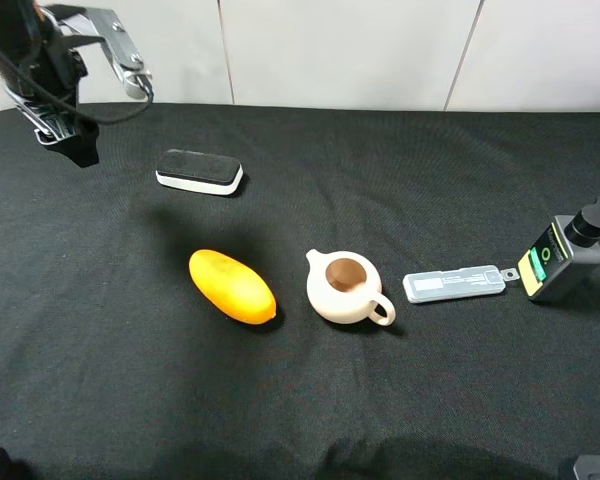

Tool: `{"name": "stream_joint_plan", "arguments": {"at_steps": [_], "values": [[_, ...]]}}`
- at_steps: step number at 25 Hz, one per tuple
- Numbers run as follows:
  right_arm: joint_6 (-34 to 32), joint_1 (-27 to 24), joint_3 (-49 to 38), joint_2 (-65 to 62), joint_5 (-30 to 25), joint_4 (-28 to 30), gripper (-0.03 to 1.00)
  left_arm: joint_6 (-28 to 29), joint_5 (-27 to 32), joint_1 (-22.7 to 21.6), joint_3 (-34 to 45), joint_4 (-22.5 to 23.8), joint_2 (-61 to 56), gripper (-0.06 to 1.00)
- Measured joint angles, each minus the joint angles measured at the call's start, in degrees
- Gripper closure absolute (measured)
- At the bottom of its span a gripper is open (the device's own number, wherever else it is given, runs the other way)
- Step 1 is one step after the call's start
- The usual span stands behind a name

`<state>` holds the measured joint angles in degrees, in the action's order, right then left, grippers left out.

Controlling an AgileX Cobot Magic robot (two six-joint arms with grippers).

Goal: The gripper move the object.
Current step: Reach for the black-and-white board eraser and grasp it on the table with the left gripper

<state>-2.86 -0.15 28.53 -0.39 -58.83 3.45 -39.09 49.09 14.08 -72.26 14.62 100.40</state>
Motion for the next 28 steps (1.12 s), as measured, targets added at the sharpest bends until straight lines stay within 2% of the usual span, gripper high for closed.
{"name": "stream_joint_plan", "arguments": {"at_steps": [4,12,16,23,28], "values": [[0.0,0.0,0.0,0.0,0.0,0.0,0.27,-7.1,-0.4,0.0,-3.3,0.0,4.3,0.15],[0.0,0.0,0.0,0.0,0.0,0.0,0.27,-15.7,-4.1,0.4,-9.2,0.0,12.1,0.15],[0.0,0.0,0.0,0.0,0.0,0.0,0.27,-16.9,-5.2,1.2,-12.3,-0.7,14.7,0.15],[0.0,0.0,0.0,0.0,0.0,-0.1,0.27,-19.3,-6.5,2.4,-15.4,-6.7,17.8,0.15],[0.0,0.0,0.0,0.0,0.0,-0.2,0.27,-19.7,-4.6,3.5,-17.9,-7.3,19.0,0.15]]}}
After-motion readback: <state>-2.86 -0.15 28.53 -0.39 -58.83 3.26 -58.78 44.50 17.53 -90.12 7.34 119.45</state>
